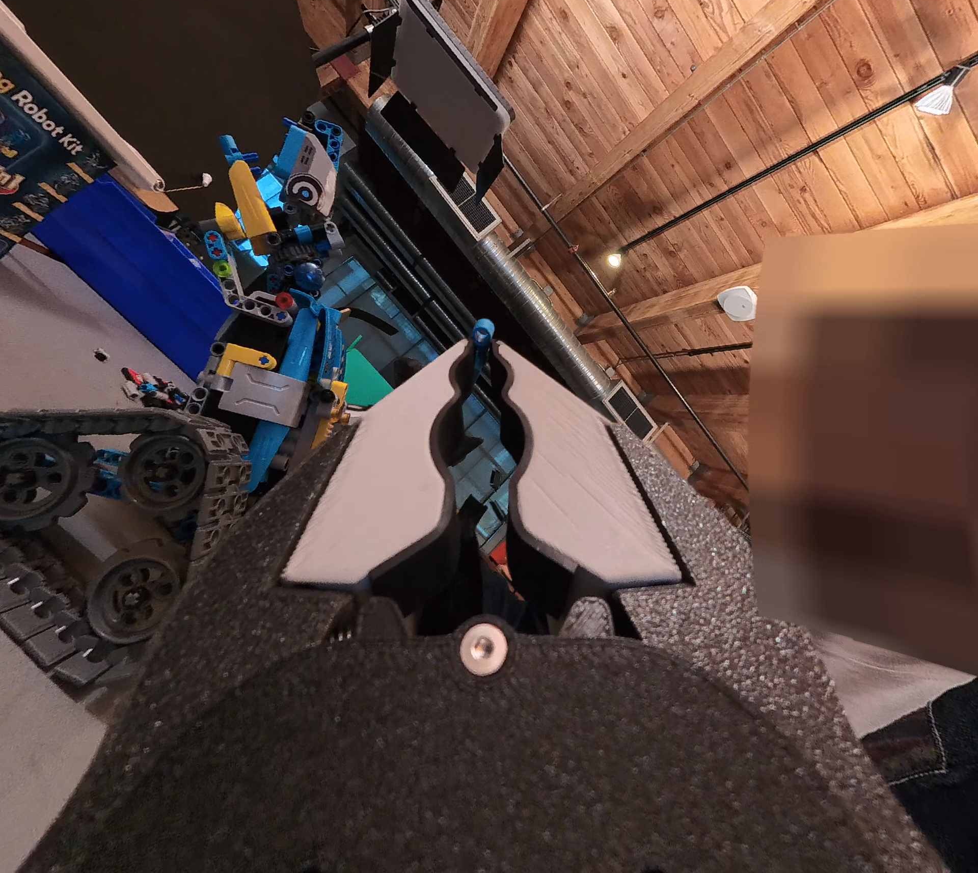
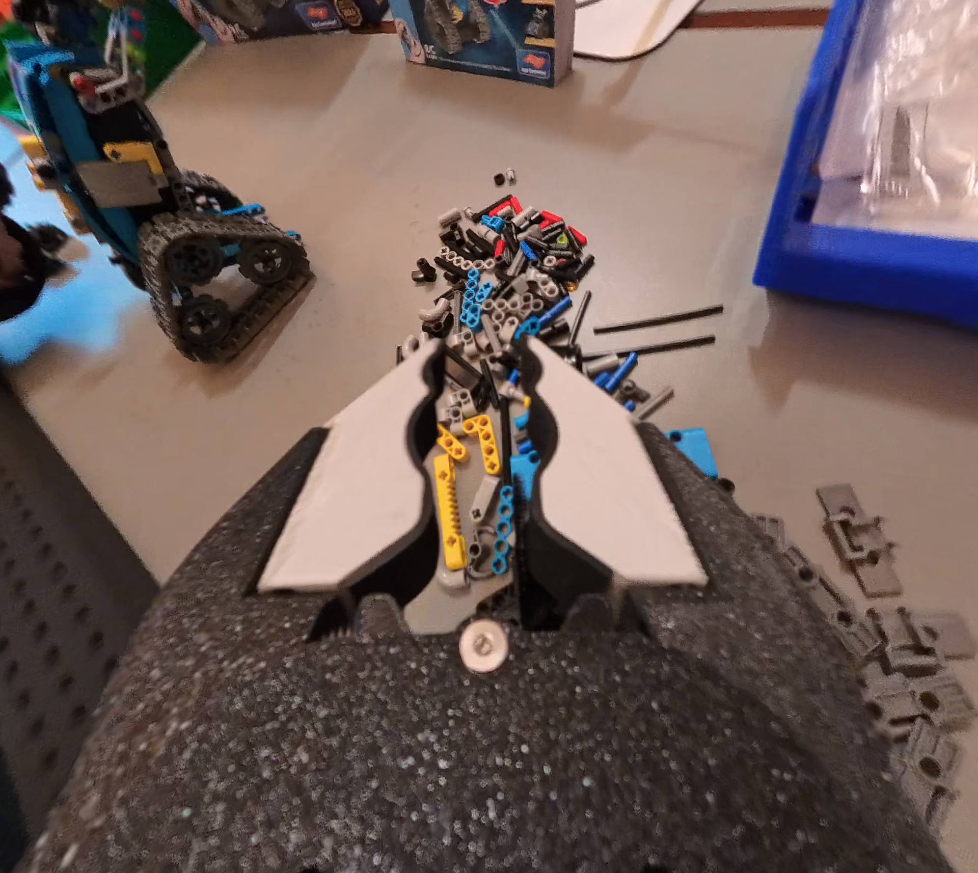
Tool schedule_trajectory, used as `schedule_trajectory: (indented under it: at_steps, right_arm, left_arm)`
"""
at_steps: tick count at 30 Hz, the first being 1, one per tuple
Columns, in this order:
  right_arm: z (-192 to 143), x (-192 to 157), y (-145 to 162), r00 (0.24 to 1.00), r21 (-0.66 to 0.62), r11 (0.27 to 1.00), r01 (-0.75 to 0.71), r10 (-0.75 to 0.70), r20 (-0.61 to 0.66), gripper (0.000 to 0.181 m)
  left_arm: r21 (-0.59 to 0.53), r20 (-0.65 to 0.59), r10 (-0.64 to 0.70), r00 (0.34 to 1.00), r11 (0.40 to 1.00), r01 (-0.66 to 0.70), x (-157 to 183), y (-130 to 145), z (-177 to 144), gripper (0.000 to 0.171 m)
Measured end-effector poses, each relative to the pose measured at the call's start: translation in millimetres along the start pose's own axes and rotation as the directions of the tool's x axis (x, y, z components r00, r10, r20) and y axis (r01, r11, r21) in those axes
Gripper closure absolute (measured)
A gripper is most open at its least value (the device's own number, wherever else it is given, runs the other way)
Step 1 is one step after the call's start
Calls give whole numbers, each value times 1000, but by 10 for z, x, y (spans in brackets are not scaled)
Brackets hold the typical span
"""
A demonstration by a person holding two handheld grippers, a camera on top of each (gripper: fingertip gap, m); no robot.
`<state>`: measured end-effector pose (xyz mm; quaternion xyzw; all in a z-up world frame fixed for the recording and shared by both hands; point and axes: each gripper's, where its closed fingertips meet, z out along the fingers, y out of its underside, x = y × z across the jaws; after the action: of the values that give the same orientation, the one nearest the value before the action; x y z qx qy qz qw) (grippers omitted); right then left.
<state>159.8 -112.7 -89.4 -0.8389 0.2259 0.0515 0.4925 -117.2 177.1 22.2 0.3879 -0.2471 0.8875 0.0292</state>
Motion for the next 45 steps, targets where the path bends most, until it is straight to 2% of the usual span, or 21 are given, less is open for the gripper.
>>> schedule_trajectory:
  at_steps: [2,3,4,8,9,11,13,16,17,19,21,24,28,33,35,36,40,45]
  right_arm:
    - [-67,67,19,998,10,998,-61,61,29,177]
    - [-104,55,37,998,15,999,-49,49,50,181]
    - [-123,25,75,997,0,1000,-29,29,67,181]
    - [-84,-31,114,994,-42,994,98,-100,-34,180]
    - [-33,-158,49,991,-24,991,131,-131,-25,172]
    - [112,-591,-101,975,24,977,213,-214,59,163]
    - [287,-1189,-262,933,97,952,289,-303,193,159]
    - [551,-2210,-403,805,202,920,335,-391,446,155]
    - [646,-2474,-439,766,230,911,343,-413,492,154]
    - [859,-2856,-503,723,269,896,353,-444,530,151]
    - [1105,-3076,-493,708,256,880,401,-475,523,146]
    - [1388,-3223,-421,702,237,842,485,-537,468,148]
    - [1356,-3275,-422,691,314,818,482,-575,438,165]
    - [1284,-3329,-336,668,293,863,411,-504,548,162]
    - [1297,-3331,-320,674,268,877,398,-478,563,179]
    - [1285,-3341,-302,667,250,890,380,-451,592,180]
    - [1226,-3293,-341,648,130,980,153,-199,735,180]
    - [1100,-3242,-494,558,68,995,-77,-13,829,181]
  left_arm:
    - [-5,2,4,1000,1000,-4,0,9,6,167]
    - [-6,2,4,1000,1000,-4,1,10,7,167]
    - [-6,2,3,1000,1000,-3,1,10,7,168]
    - [3,6,-9,1000,1000,9,-21,4,7,168]
    - [3,5,-18,1000,1000,18,-28,9,10,167]
    - [-5,12,-34,999,999,35,-60,37,20,167]
    - [-8,7,-49,999,999,49,-65,50,26,168]
    - [3,-1,-67,998,998,67,-64,33,14,168]
    - [11,-4,-75,997,997,75,-67,20,6,168]
    - [14,4,-82,997,997,82,-84,13,-4,168]
    - [-7,25,-81,996,997,81,-114,50,3,168]
    - [-86,56,-78,995,993,83,-156,199,53,168]
    - [-166,89,-21,996,986,36,-175,344,115,168]
    - [-224,76,-36,996,973,52,-161,477,170,168]
    - [-242,90,-21,996,969,43,-185,513,179,168]
    - [-247,96,-13,995,968,36,-193,519,179,168]
    - [-247,95,13,995,969,11,-181,500,190,160]
    - [-254,76,81,994,965,-59,-120,492,215,152]
